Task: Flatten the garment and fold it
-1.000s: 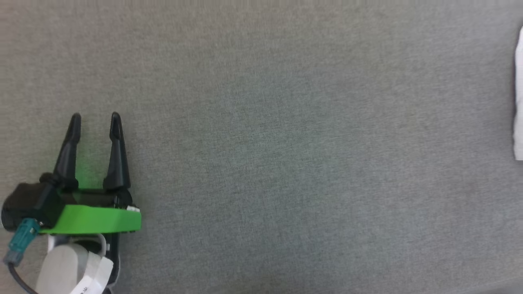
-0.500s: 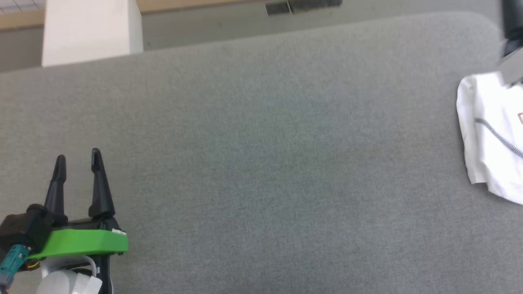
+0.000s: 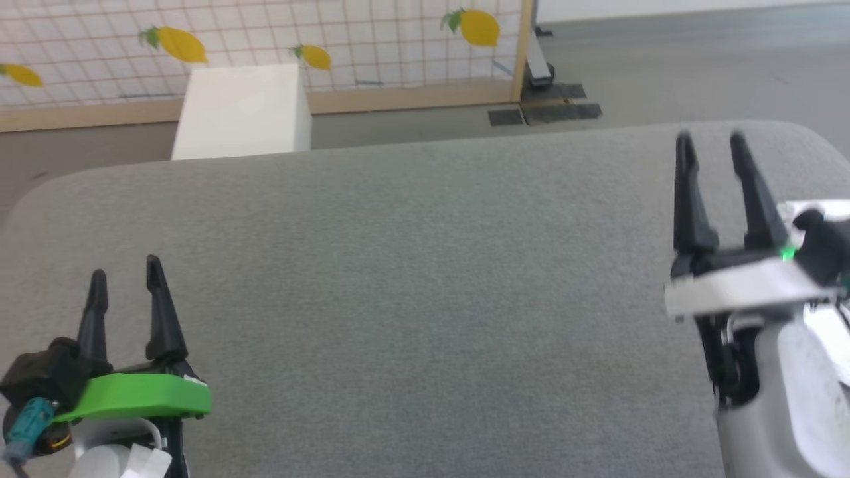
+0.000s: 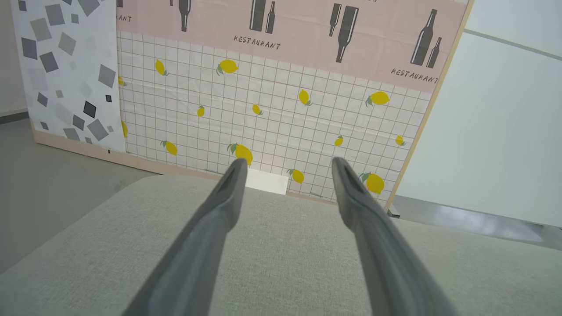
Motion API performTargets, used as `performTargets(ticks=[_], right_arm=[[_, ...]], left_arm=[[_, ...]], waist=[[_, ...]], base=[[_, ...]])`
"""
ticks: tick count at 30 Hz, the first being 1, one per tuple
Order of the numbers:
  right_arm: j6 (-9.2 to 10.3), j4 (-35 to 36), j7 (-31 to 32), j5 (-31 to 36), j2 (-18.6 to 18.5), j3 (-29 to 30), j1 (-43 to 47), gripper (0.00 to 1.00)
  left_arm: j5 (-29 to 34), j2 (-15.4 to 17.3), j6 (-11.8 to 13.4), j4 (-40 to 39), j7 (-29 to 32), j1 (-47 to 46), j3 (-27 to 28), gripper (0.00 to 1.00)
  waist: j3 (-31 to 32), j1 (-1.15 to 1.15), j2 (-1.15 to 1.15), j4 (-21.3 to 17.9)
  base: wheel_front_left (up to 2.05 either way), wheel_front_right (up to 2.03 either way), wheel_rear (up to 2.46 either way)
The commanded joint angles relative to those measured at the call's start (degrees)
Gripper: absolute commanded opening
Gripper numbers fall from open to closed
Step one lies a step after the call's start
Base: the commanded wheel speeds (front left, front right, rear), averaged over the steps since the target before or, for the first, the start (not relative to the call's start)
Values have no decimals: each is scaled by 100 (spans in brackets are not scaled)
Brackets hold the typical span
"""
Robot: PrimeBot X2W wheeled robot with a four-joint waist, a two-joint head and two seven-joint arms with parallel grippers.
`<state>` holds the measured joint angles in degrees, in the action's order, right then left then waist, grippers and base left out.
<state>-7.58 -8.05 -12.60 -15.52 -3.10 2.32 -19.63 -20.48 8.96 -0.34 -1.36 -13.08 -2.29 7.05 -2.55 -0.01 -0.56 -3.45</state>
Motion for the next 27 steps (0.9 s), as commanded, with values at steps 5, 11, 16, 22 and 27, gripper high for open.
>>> performTargets(ticks=[5, 11, 16, 22, 27], right_arm=[[9, -204, -203, -65, 20, 6, 750, 100], [9, -350, -236, 219, 21, -36, 1226, 100], [9, -336, -238, 437, 22, -94, 1489, 100], [9, -403, -239, 699, 22, -98, 1736, 100], [9, -465, -240, 733, 22, -98, 1751, 100]], left_arm=[[99, -65, 40, 196, 67, 33, -196, 100], [329, -79, 8, 455, 98, 49, -534, 100], [566, -107, -13, 710, 66, 74, -846, 100], [793, -211, 31, 1069, -63, 108, -1153, 100], [827, -255, 98, 1185, -126, 126, -1177, 100]], waist=[[366, 1, 55, 399], [440, 1, 55, 435], [428, 1, 55, 422], [410, 1, 55, 415], [394, 1, 55, 390]], base=[[0, 0, 0], [0, 0, 0], [0, 0, 0], [0, 0, 0], [0, 0, 0]])
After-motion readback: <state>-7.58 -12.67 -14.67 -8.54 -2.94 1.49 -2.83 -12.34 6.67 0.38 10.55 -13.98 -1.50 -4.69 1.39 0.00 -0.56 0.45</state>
